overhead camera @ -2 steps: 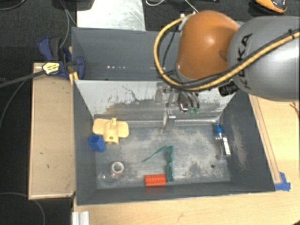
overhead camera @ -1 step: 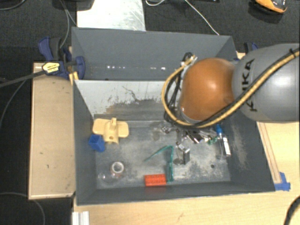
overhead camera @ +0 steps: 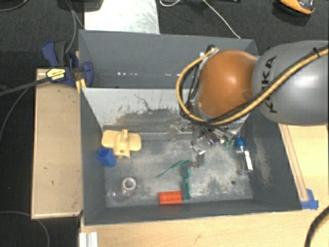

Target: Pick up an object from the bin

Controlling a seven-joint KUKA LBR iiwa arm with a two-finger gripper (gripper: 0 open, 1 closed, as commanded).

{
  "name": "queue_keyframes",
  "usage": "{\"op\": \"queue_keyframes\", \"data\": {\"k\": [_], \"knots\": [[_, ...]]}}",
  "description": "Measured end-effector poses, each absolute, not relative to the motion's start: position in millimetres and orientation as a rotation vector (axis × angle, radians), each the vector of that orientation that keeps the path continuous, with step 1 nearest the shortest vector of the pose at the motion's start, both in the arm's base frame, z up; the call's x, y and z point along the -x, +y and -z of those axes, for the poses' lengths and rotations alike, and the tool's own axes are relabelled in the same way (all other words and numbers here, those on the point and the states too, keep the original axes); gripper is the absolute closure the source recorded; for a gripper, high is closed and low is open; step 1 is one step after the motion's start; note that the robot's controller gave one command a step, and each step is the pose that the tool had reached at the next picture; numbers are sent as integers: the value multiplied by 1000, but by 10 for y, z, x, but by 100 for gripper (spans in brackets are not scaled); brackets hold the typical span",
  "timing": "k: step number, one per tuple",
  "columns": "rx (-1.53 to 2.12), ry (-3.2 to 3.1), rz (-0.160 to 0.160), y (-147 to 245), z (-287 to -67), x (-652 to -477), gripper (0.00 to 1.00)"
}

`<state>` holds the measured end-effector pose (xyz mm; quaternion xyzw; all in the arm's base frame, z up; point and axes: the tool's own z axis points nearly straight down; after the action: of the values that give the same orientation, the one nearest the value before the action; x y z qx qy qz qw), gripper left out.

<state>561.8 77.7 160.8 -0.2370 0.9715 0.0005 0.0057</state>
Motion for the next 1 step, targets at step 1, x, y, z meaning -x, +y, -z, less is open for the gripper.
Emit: {"op": "queue_keyframes", "data": {"k": [1], "knots": [[1795,2579,-6,784,-1371,-5483,0]]}}
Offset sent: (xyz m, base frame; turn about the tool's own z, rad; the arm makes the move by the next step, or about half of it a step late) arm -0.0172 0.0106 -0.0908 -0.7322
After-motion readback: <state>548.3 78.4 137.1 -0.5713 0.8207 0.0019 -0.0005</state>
